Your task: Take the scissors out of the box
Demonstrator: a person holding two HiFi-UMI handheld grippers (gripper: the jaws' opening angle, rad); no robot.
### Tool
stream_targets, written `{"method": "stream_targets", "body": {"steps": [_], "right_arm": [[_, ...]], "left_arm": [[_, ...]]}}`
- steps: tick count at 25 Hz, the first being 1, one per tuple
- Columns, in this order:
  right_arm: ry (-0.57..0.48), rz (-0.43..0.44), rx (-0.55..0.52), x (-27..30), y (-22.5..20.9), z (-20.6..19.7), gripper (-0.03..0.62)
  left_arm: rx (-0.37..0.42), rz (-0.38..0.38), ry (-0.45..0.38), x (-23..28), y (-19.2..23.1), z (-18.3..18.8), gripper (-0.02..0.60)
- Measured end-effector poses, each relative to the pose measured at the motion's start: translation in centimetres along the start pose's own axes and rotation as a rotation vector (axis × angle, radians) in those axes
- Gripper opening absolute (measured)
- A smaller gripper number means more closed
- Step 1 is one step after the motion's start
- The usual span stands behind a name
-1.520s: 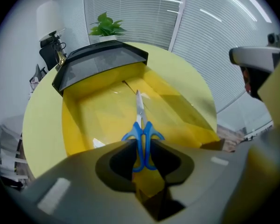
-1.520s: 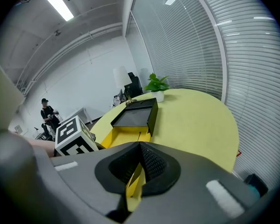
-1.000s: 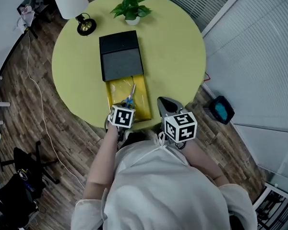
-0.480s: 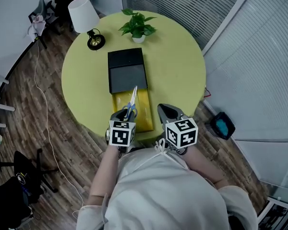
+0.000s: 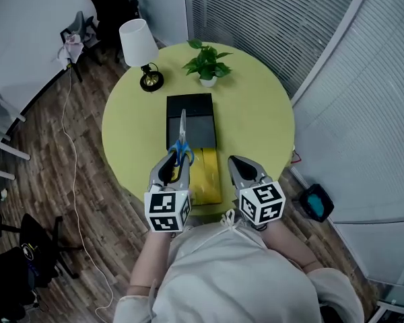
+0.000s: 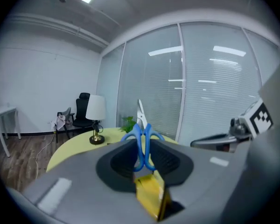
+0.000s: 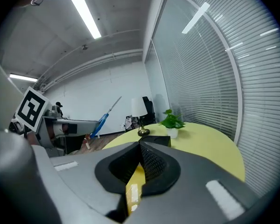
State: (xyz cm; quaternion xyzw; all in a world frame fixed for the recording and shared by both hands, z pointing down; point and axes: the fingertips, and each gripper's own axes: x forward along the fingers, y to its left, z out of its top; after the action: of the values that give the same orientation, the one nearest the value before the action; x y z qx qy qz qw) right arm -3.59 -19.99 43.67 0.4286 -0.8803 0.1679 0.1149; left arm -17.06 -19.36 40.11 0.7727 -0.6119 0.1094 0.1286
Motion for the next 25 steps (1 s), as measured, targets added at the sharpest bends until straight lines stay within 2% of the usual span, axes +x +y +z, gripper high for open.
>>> {"method": "stream_targets", "body": {"steps": [3,6,15,25], "right_arm": [[-0.036,0.04,-0.018,-0.3,1.0,1.4,-0.002],[-0.061,0.043,-0.059,-0.4,1.2,2.2,-0.002],[-0.062,0.06,-0.07,-0.3,1.9,2.4,-0.002],[-0.044,0.048,-0.071,-0.6,1.5,1.7,-0.002]], "left_arm": [[-0.007,0.017,-0.096,-1.5,-0.4,2.5,0.091],[0.007,0.021,-0.14,-2.0,-1.0,3.6,0.091],[-0.01,0.026,-0.125,-2.3,-0.9,3.0,0.091],[0.006,0.019,-0.114,-2.2,-1.7,2.5,0.091]]}}
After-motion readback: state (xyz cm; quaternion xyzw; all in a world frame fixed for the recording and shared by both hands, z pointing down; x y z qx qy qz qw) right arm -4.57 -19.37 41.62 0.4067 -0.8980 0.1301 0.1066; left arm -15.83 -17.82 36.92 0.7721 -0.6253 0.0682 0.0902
